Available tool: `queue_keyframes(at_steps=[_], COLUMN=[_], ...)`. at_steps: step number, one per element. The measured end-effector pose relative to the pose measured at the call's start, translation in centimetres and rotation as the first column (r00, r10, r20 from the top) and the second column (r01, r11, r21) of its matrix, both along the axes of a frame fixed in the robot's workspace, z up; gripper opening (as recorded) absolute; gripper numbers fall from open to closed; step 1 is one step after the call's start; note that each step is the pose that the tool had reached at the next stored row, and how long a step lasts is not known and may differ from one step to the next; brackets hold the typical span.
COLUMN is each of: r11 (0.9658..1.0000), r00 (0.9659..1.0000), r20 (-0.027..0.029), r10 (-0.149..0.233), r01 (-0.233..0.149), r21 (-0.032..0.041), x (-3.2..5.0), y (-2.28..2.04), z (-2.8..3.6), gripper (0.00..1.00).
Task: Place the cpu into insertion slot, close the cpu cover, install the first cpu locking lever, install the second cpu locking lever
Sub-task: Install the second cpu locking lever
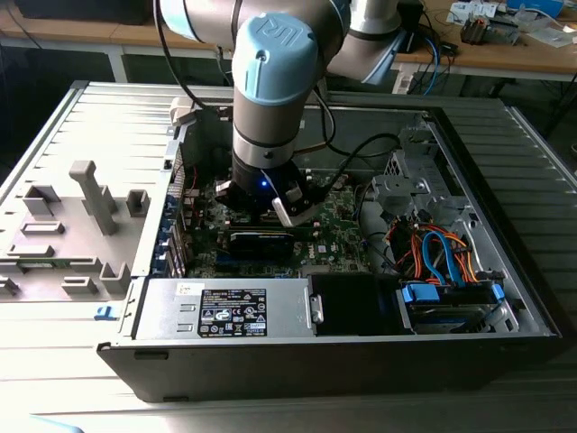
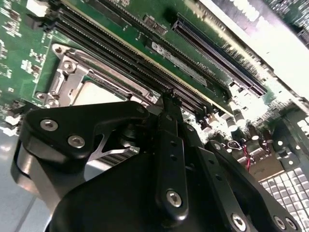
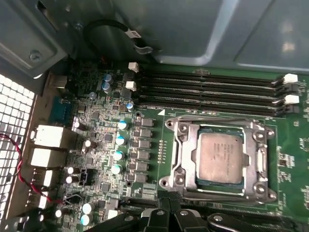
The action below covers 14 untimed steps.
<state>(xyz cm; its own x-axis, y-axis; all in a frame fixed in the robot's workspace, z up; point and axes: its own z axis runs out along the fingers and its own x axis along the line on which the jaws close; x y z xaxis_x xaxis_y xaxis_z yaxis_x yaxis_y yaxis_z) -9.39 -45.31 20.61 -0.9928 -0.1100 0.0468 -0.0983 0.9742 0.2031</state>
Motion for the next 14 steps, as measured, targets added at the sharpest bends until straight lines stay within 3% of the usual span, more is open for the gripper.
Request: queue_keyframes(at_steps=[4,11,14], r11=[0.9999,0.9987,0.9978], r00=[0.9999,0.9987,0.9979], r20=[0.0001,0.0001,0.0003], r10=[0.013,0.051,0.065], r01=[-0.013,-0.051,-0.065], r21=[0.0027,0.0027,0.0067], x=[-0.34,-0.34,-0.35], y=[0.28,0.92,1.03], z=[-0.37,-0.39,-0.42], gripper=[0.11,0.11,0.11])
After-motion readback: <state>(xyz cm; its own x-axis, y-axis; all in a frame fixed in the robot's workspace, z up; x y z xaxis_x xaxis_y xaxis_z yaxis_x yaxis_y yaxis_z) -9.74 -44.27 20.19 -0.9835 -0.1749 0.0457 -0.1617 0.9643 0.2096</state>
